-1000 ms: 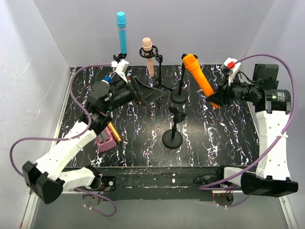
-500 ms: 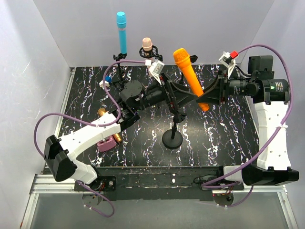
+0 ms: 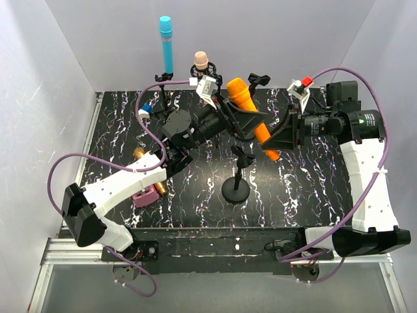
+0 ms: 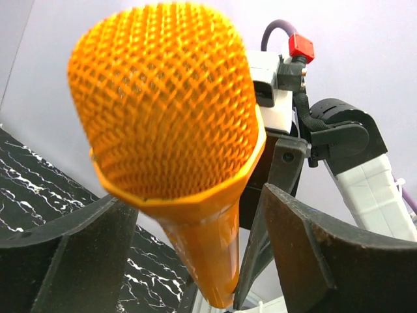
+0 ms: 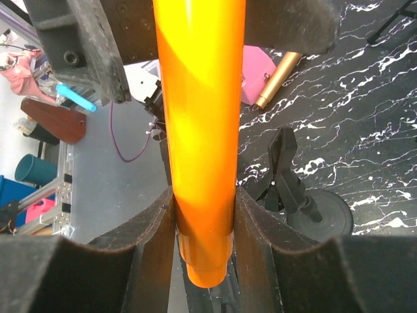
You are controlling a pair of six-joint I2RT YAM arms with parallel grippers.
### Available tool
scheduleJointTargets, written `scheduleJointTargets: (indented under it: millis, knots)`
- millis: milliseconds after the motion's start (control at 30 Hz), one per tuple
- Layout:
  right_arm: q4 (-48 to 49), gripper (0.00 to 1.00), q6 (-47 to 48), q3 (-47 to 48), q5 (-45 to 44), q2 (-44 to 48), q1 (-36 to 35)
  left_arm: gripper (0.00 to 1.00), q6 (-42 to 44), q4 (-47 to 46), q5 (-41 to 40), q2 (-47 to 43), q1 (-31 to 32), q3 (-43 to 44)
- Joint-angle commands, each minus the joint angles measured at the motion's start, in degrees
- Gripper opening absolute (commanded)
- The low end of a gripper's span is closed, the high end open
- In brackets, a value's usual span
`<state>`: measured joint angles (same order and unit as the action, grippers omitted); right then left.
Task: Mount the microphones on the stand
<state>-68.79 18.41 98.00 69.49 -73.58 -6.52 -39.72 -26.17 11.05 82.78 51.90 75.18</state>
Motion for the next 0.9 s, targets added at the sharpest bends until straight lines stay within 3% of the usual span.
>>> scheduleJointTargets:
  millis: [0,133,233,300,333,467,567,733,867]
  knots:
    - [0.68,0.01,1.53,-0.35,-0.06,1.25,-0.77,0.71,-0.18,-1.77,-1.12,-0.52,0.22,2.34]
    - [-0.2,0.01,2.76,-0.79,-1.11,1.07,-1.47,0.49,0.87,-0.99,-0.42,-1.31,0.22,2.25]
    - [-0.55,0.01,3.73,-0.96,-1.99,1.16,-2.17,0.1,2.02,0.33,0.46,-1.92,0.22,2.34]
    - [-1.16,0.02,4.61,-0.79,-2.61,1.07,-2.7,0.0,3.16,1.47,0.82,-2.62,0.22,2.43]
    - [-1.6,0.05,5.13,-0.7,-2.96,1.07,-2.97,0.0,4.03,2.09,0.99,-3.15,0.22,2.34]
    - [-2.31,0.5,6.37,-0.18,-5.59,1.51,-3.14,0.0,8.25,5.68,2.13,-6.66,0.13,2.61]
    - [-1.96,0.77,8.82,-0.26,-8.66,2.65,-3.06,0.0,13.25,11.91,3.27,-10.43,0.13,3.48]
    - [3.74,0.84,14.18,-7.89,-13.41,6.95,-3.06,0.0,22.04,27.9,4.86,-18.34,0.22,5.15]
    - [8.76,0.84,23.65,-17.2,-10.18,11.35,-3.23,0.0,27.84,39.51,3.81,-24.32,0.13,5.25]
